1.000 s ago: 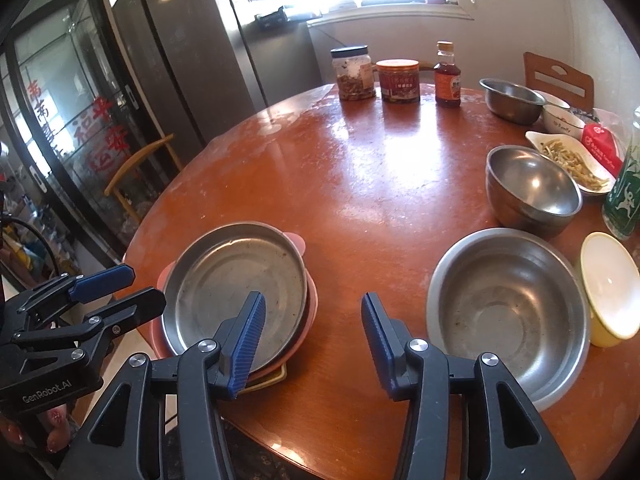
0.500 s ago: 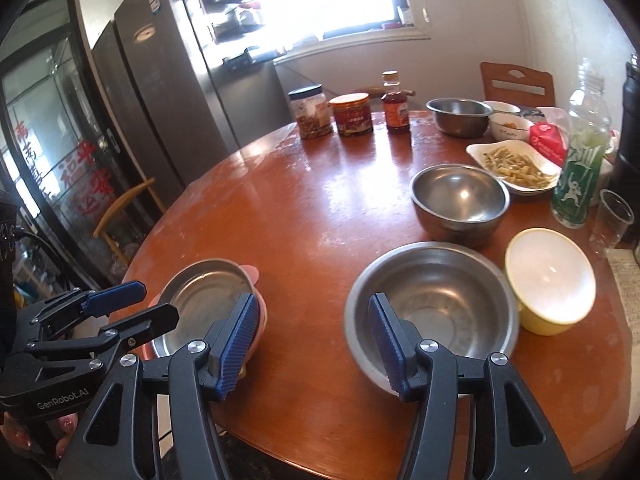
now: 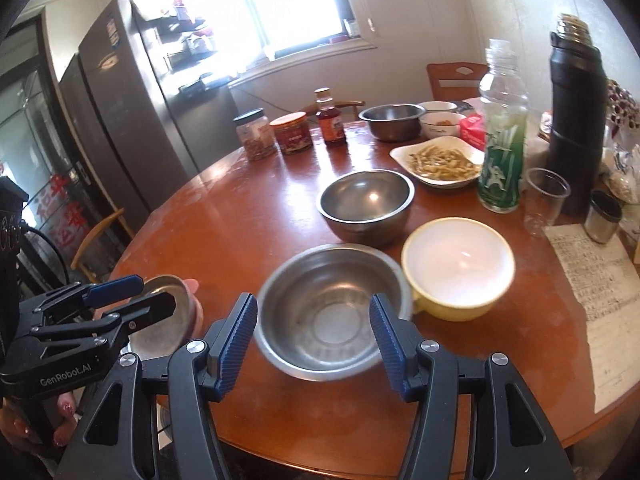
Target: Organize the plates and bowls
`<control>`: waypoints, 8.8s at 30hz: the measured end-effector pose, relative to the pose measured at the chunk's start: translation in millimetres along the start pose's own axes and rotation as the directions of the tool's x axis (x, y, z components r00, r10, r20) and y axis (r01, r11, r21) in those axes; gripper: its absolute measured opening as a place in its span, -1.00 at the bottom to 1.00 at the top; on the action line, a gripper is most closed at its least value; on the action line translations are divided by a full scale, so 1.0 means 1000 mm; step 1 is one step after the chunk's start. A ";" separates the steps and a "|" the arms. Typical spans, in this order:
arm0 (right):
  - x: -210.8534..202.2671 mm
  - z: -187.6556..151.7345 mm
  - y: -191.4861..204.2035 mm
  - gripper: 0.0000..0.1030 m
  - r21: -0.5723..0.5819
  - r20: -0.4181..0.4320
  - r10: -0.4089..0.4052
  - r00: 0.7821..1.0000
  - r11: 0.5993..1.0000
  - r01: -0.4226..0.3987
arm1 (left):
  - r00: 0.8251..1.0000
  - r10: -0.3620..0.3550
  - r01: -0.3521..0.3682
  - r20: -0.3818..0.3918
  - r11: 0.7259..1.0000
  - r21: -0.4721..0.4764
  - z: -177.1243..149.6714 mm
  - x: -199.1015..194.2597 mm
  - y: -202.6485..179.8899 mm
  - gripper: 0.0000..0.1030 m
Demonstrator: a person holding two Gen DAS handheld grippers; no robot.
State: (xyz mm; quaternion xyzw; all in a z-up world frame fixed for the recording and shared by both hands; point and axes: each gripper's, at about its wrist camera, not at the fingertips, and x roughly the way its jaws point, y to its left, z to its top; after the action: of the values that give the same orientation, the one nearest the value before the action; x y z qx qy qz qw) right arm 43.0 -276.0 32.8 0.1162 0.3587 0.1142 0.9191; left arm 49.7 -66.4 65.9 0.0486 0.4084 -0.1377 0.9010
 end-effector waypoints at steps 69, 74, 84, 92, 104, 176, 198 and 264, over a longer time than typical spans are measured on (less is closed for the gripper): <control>0.032 -0.026 -0.027 -0.44 -0.033 -0.121 -0.039 0.992 0.999 0.035 | 0.985 -0.105 0.099 -0.138 0.994 -0.050 -0.017 0.058 -0.024 -0.43; 0.029 -0.035 -0.032 -0.44 -0.040 -0.130 -0.051 0.990 0.998 0.046 | 0.984 -0.088 0.084 -0.155 0.996 -0.029 -0.028 0.058 -0.036 -0.43; 0.030 -0.042 -0.035 -0.44 -0.056 -0.141 -0.053 0.989 0.997 0.046 | 0.978 -0.062 0.060 -0.200 0.998 -0.017 -0.044 0.068 -0.041 -0.43; 0.043 -0.045 -0.028 -0.43 -0.071 -0.175 -0.056 0.983 0.997 0.044 | 0.974 -0.055 0.052 -0.218 0.998 -0.022 -0.049 0.074 -0.034 -0.43; 0.048 -0.045 -0.033 -0.35 -0.063 -0.200 -0.073 0.977 0.996 0.061 | 0.969 -0.106 0.099 -0.224 0.994 -0.040 -0.046 0.076 -0.035 -0.38; 0.159 0.110 -0.082 -0.13 -0.089 -0.139 -0.161 0.977 0.985 0.150 | 0.977 -0.050 0.000 -0.205 0.972 -0.236 0.104 0.177 -0.008 0.08; 0.162 0.096 -0.072 -0.53 -0.079 -0.155 -0.084 0.984 0.994 0.072 | 0.965 -0.179 0.108 -0.191 0.938 -0.331 0.094 0.183 -0.009 -0.34; -0.004 -0.013 -0.019 -0.51 -0.081 -0.038 -0.059 0.998 0.995 0.056 | 0.977 -0.176 0.169 -0.118 0.983 -0.067 -0.015 0.035 -0.047 -0.32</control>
State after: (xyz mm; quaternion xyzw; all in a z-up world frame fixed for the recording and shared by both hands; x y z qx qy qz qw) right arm 33.5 -293.3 20.6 0.0667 0.3756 0.1042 0.9185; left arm 47.6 -115.4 30.4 -0.0039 0.4699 -0.2004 0.8597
